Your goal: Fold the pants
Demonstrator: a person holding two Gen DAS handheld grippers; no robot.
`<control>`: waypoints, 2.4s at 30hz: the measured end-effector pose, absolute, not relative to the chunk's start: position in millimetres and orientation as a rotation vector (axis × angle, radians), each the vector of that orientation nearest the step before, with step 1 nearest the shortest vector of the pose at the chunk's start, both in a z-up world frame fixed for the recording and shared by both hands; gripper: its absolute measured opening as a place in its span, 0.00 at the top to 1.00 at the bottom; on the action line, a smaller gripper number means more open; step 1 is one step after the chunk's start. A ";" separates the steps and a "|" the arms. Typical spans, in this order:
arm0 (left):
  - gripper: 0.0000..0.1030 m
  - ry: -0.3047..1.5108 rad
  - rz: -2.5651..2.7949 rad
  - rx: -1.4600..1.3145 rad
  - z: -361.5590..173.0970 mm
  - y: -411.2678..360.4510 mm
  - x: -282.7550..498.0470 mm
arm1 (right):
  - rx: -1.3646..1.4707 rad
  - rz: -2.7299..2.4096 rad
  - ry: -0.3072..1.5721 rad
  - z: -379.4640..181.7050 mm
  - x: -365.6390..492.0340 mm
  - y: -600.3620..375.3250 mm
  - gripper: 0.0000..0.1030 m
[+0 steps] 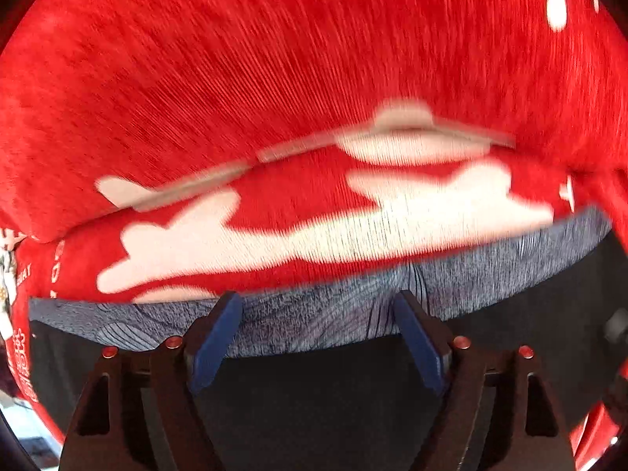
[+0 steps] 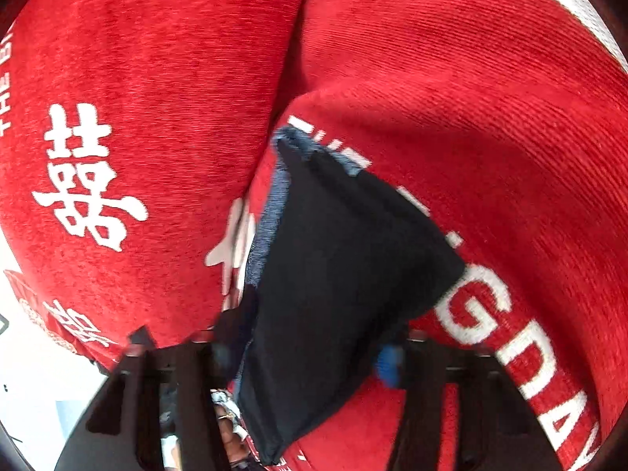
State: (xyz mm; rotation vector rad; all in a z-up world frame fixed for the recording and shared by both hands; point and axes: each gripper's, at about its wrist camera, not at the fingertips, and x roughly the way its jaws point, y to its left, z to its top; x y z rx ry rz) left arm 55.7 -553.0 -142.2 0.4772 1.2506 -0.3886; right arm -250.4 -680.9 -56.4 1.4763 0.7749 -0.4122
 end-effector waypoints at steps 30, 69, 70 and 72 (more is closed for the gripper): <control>0.25 1.328 -0.375 0.270 -41.4 -305.7 92.5 | 0.484 -0.032 1.094 97.0 -58.8 -437.5 0.86; 0.62 1.472 -0.646 0.130 -66.0 -268.5 48.5 | 1.348 -0.271 1.154 -33.2 -124.2 -410.7 0.95; 0.50 1.482 -0.619 0.150 -70.7 -264.7 49.4 | 1.328 -0.291 1.194 -43.6 -124.4 -406.8 0.95; 0.45 1.498 -0.585 0.158 -73.9 -255.7 52.8 | 1.267 -0.320 1.254 -59.9 -118.3 -401.7 0.95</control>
